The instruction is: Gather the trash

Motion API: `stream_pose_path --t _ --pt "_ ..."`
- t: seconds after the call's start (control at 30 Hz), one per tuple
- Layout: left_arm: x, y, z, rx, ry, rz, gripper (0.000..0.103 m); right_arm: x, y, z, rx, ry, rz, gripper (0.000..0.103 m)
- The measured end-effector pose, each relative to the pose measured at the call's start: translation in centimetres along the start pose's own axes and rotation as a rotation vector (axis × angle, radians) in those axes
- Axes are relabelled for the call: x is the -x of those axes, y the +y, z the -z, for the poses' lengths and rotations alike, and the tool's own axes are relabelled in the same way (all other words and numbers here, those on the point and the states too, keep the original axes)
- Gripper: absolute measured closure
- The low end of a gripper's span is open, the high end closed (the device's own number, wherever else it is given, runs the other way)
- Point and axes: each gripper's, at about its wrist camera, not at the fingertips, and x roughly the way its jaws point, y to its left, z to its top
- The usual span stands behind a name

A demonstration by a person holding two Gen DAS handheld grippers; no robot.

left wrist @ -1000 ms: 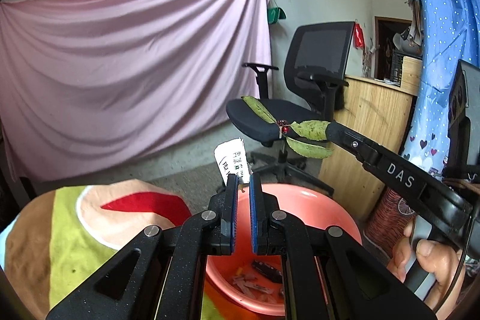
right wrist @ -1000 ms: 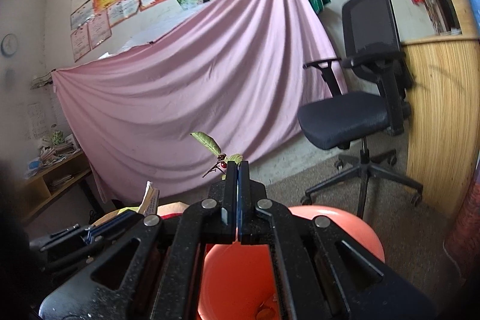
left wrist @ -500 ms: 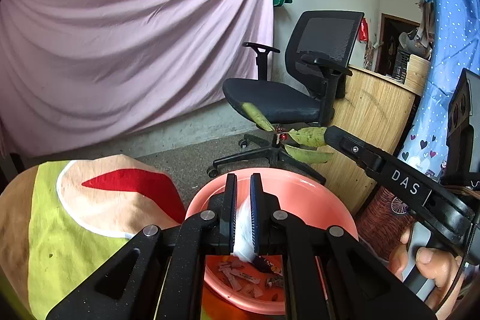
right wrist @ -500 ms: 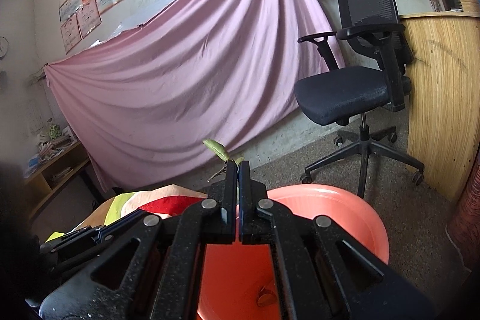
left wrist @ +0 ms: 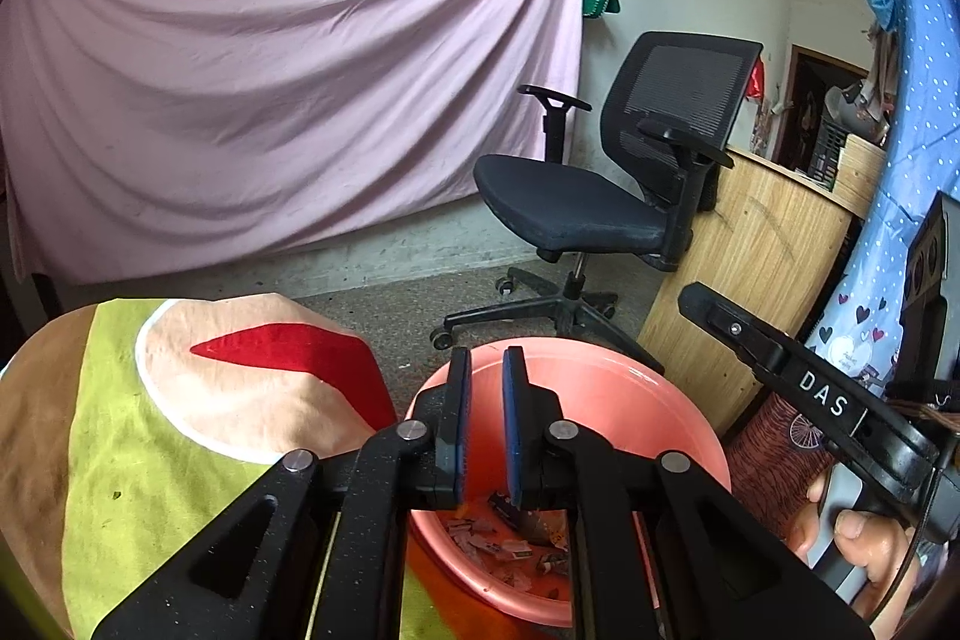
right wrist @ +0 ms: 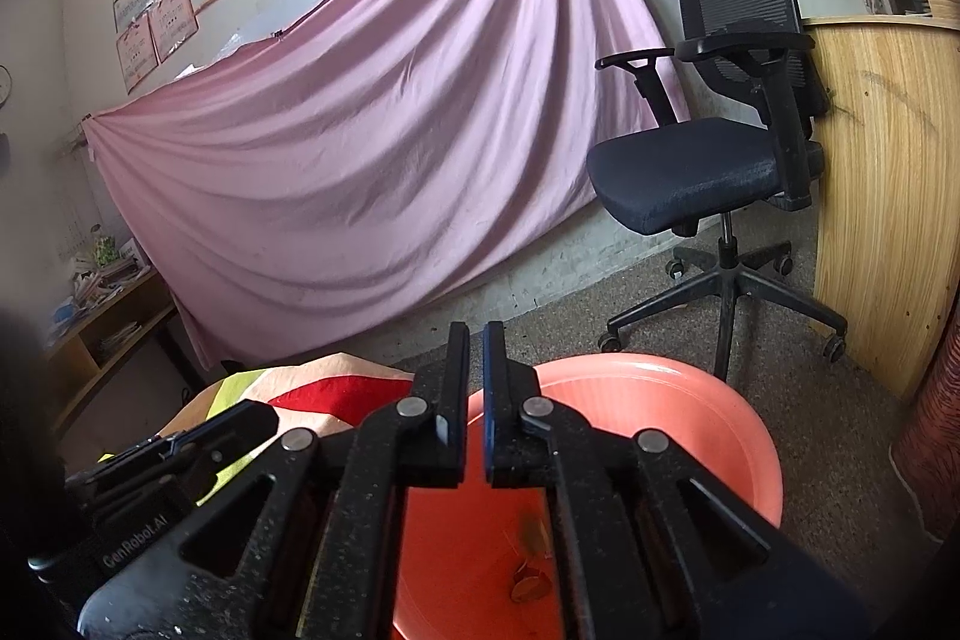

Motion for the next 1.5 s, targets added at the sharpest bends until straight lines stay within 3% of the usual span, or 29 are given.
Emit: stream_pose_path --t 0.07,0.23,0.3,0.37,0.53,0.63,0.73,0.8,0.83,0.87,0.97,1.5 --pt "0.3 0.4 -0.1 0.011 -0.01 -0.006 0.087 0.0 0.1 0.0 0.003 0.0 0.001 0.021" --pt "1.1 1.4 -0.2 0.028 -0.025 -0.023 0.085 0.0 0.3 0.1 0.011 -0.005 0.004 0.013" --pt "1.3 1.8 -0.2 0.034 -0.03 -0.032 0.079 0.0 0.4 0.1 0.017 -0.008 0.008 0.01" --pt "1.7 2.1 -0.3 0.044 -0.043 -0.042 0.068 0.0 0.6 0.1 0.026 -0.013 0.012 0.007" --pt "2.8 3.5 -0.2 0.074 -0.055 -0.072 0.061 0.1 1.2 0.1 0.048 -0.02 0.019 0.0" --pt "3.7 4.4 0.1 0.094 -0.07 -0.108 0.043 0.2 1.7 0.1 0.055 -0.027 0.024 0.0" --pt "4.7 5.5 0.5 0.116 -0.076 -0.13 0.04 0.4 2.4 0.2 0.071 -0.037 0.033 0.0" --pt "5.1 6.0 0.6 0.13 -0.079 -0.156 0.027 0.6 2.8 0.3 0.078 -0.044 0.035 0.0" --pt "5.6 6.3 0.7 0.137 -0.089 -0.17 0.013 0.7 3.1 0.3 0.083 -0.05 0.037 0.0" --pt "6.3 6.7 1.0 0.151 -0.112 -0.195 0.007 0.8 3.2 0.4 0.087 -0.053 0.039 0.0" --pt "7.8 7.7 1.4 0.173 -0.155 -0.227 0.006 1.3 3.8 0.6 0.081 -0.088 0.036 0.0" --pt "12.7 10.2 3.9 0.166 -0.198 -0.339 0.003 3.2 7.5 2.6 0.112 -0.173 -0.007 0.0"
